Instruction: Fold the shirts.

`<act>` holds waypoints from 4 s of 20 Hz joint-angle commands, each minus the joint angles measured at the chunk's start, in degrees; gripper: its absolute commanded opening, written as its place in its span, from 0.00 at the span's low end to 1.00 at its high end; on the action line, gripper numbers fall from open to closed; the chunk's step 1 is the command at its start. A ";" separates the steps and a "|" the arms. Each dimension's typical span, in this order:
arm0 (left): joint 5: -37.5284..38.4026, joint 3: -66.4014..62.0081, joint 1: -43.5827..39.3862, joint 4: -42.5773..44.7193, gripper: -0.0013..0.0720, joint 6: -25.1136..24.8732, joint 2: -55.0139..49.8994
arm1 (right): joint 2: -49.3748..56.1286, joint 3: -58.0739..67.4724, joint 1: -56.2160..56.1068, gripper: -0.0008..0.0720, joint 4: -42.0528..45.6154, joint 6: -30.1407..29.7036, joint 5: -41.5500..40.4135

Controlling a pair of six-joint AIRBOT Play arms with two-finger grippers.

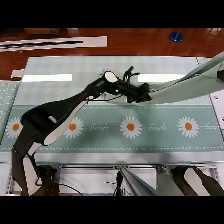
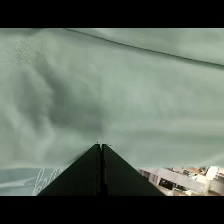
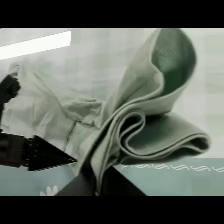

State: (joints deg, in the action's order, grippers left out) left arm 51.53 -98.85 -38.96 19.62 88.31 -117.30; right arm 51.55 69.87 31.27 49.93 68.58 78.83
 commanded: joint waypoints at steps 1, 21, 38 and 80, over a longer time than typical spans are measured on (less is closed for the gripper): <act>-2.40 -0.04 -1.60 -6.27 0.05 -0.37 -2.86 | -1.49 0.04 -0.02 0.03 -0.72 0.24 2.05; 15.08 -15.85 10.32 7.43 0.04 -4.39 3.65 | -0.22 0.04 -6.86 0.03 5.03 3.02 -0.15; 36.85 -15.80 43.89 8.09 0.05 -14.25 42.01 | 29.77 0.04 -48.28 0.04 0.68 17.00 -44.30; 39.19 16.55 34.93 41.94 0.84 -6.58 42.23 | 38.14 -20.72 -25.14 0.25 -24.98 -2.49 -28.02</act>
State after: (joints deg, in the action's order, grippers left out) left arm 90.41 -82.37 -2.57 61.39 80.99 -75.11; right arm 87.70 49.15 9.85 29.85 67.24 53.78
